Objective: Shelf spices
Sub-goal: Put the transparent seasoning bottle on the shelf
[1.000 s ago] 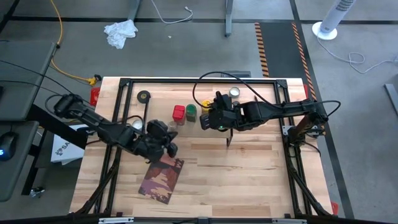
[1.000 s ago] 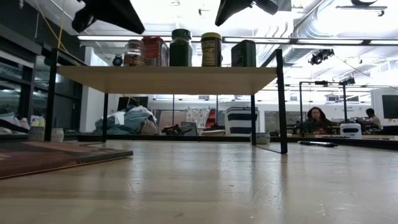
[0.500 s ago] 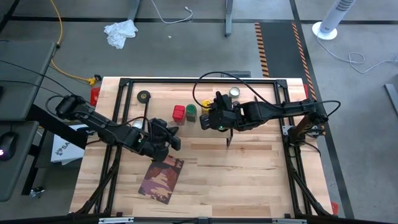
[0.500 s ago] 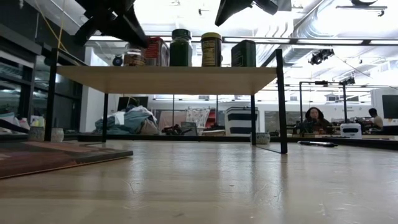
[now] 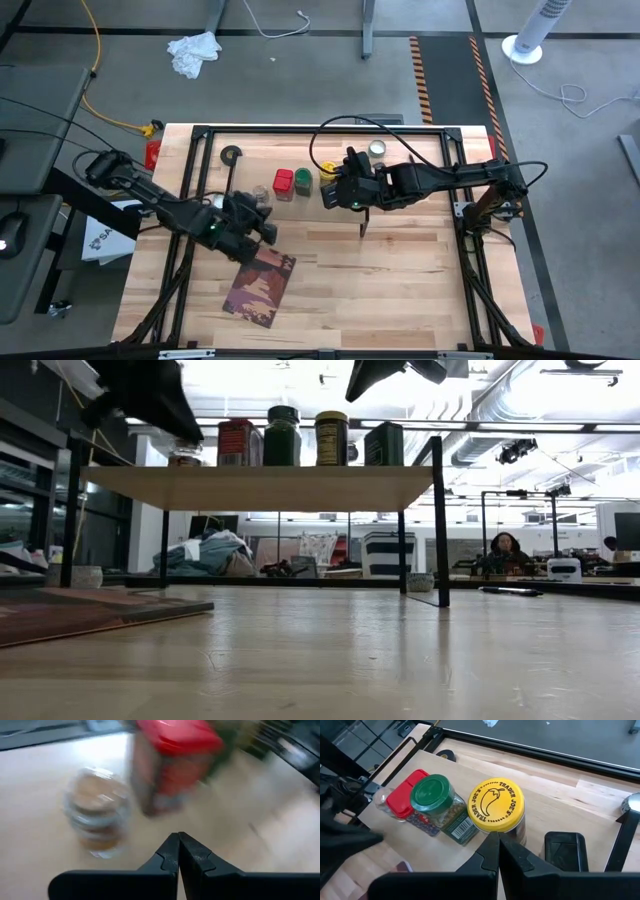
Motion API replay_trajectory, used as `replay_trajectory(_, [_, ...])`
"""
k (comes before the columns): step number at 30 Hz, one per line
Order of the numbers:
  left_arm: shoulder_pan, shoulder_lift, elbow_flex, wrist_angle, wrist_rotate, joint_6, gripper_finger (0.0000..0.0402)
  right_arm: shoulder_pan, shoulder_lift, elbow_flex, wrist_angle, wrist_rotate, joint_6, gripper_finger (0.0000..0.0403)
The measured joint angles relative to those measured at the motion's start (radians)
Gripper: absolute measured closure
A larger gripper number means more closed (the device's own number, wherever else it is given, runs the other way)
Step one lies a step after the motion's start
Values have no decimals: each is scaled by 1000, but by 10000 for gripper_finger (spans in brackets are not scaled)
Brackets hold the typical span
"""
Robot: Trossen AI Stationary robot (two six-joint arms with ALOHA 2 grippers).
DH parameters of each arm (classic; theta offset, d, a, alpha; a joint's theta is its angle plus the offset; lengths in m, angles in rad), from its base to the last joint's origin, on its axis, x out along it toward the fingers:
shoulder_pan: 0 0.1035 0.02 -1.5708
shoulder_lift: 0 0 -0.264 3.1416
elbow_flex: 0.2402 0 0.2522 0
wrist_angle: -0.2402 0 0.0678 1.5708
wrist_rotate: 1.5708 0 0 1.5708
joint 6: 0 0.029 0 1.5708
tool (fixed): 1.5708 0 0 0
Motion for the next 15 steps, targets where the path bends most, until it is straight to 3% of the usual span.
replay_trajectory(4, [-64,-73,1,-2,100,198,401,0,0,0,-2,0,-9,403])
replay_trajectory(7, [-81,-120,2,-119,141,210,401,0,0,0,-8,0,-9,403])
replay_trajectory(11, [-61,-158,2,-252,72,139,401,0,0,0,-8,1,-12,403])
replay_trajectory(15, [-9,-168,2,-257,71,196,401,0,1,0,-8,2,-12,403])
